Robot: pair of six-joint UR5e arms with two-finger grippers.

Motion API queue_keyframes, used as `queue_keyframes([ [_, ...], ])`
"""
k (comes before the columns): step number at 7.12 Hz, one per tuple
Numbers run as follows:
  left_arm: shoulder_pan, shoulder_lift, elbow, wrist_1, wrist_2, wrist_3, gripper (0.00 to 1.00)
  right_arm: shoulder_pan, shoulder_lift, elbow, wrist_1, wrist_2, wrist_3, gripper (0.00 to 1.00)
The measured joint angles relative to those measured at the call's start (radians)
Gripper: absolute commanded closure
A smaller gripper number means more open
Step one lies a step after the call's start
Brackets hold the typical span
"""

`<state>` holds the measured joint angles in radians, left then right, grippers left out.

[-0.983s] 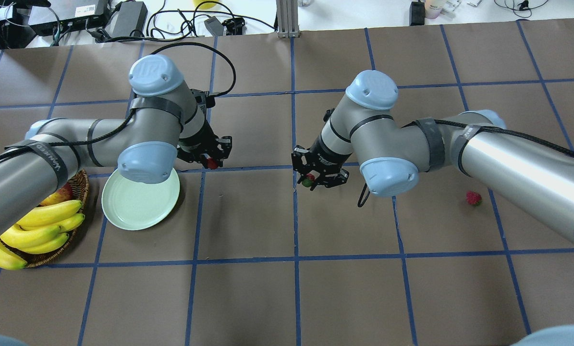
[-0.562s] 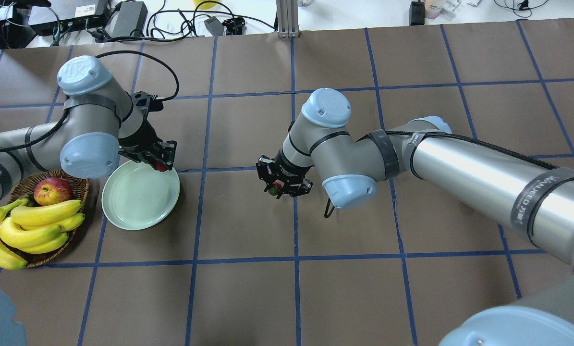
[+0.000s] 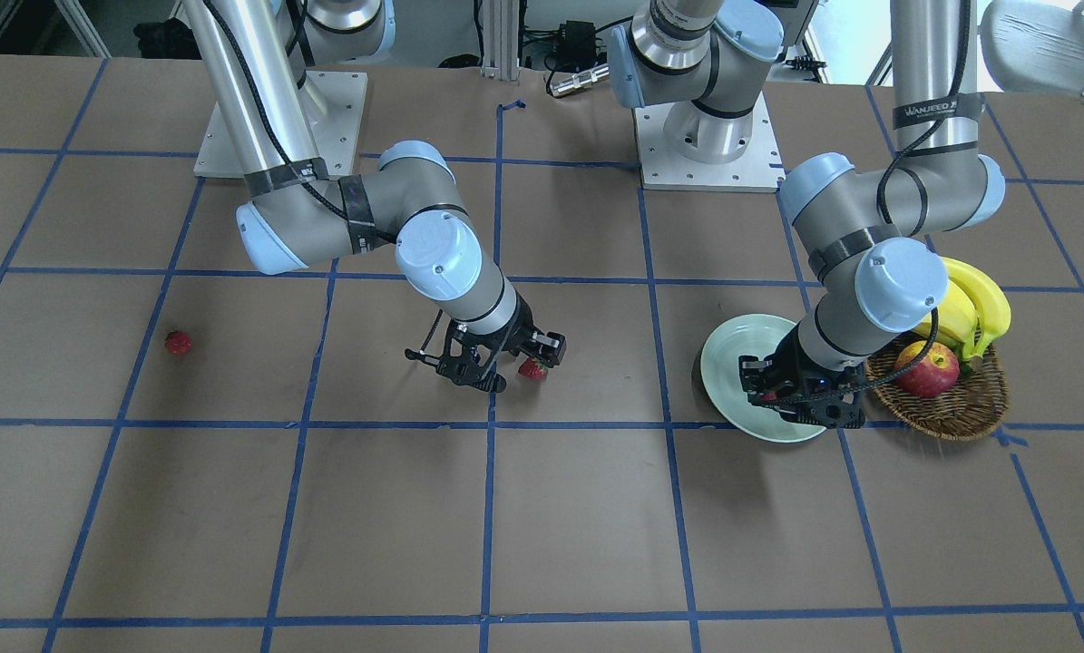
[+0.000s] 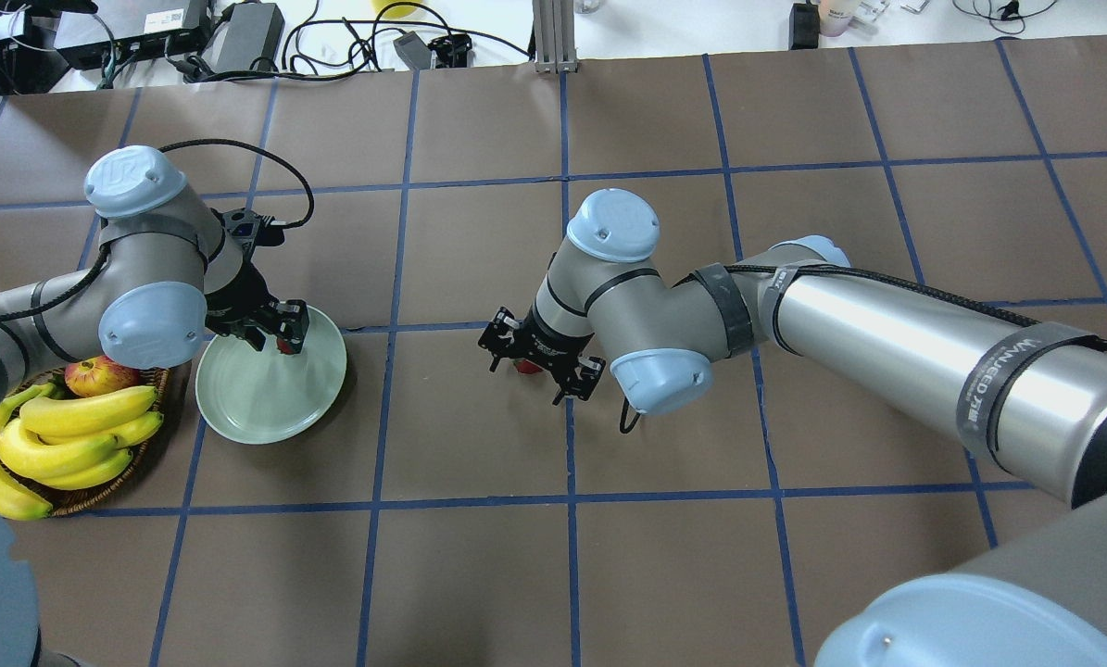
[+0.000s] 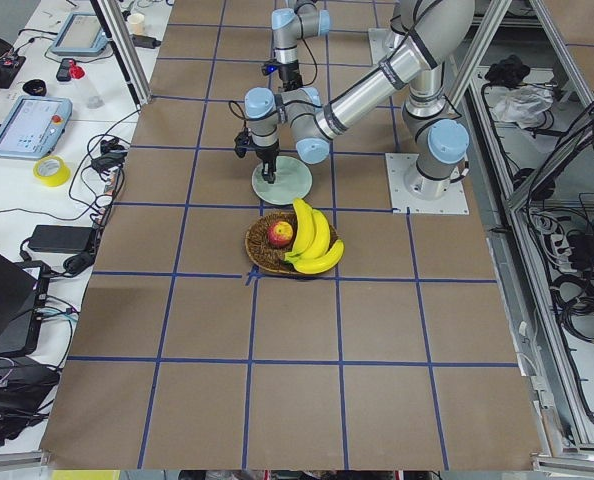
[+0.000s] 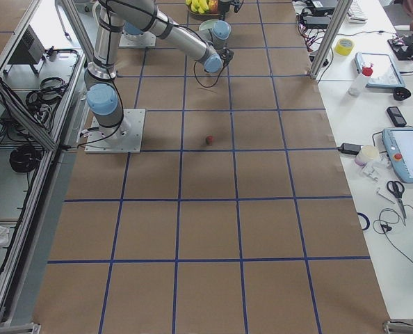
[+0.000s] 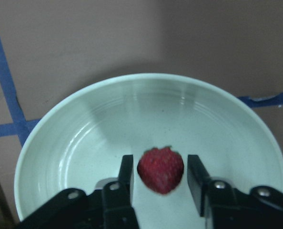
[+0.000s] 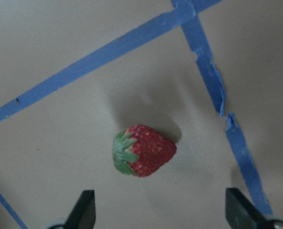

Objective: Collect all strawberries into plate
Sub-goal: 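Drop the strawberry onto the plate with the left gripper while the right sets another mid-table, then grasp the mid-table strawberry with the left gripper while the right grasps the last one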

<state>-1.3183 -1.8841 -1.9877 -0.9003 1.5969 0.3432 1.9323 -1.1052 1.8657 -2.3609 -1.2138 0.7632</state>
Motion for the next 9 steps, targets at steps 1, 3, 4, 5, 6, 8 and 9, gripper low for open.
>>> queue_keyframes([
  [1, 0.000, 0.008, 0.022, -0.023, 0.004, -0.003, 0.00, -0.026, -0.029, 0.000, 0.013, -0.061, -0.096, 0.00],
  [3, -0.025, 0.024, 0.183, -0.244, 0.007, -0.026, 0.02, -0.144, -0.123, 0.009, 0.134, -0.162, -0.284, 0.00],
  [4, -0.060, 0.026, 0.246, -0.328, 0.005, -0.077, 0.03, -0.213, -0.168, 0.013, 0.213, -0.191, -0.404, 0.00],
  [5, -0.116, 0.022, 0.272, -0.360, -0.001, -0.181, 0.07, -0.299, -0.201, 0.021, 0.276, -0.251, -0.555, 0.00],
  [6, -0.194, 0.015, 0.280, -0.353, -0.007, -0.308, 0.07, -0.384, -0.225, 0.035, 0.316, -0.315, -0.708, 0.00],
  [8, -0.365, -0.028, 0.278, -0.265, -0.049, -0.568, 0.07, -0.564, -0.257, 0.085, 0.344, -0.380, -0.971, 0.01],
  [9, -0.439, -0.061, 0.269, -0.220, -0.073, -0.622, 0.07, -0.652, -0.261, 0.116, 0.337, -0.388, -1.078, 0.04],
])
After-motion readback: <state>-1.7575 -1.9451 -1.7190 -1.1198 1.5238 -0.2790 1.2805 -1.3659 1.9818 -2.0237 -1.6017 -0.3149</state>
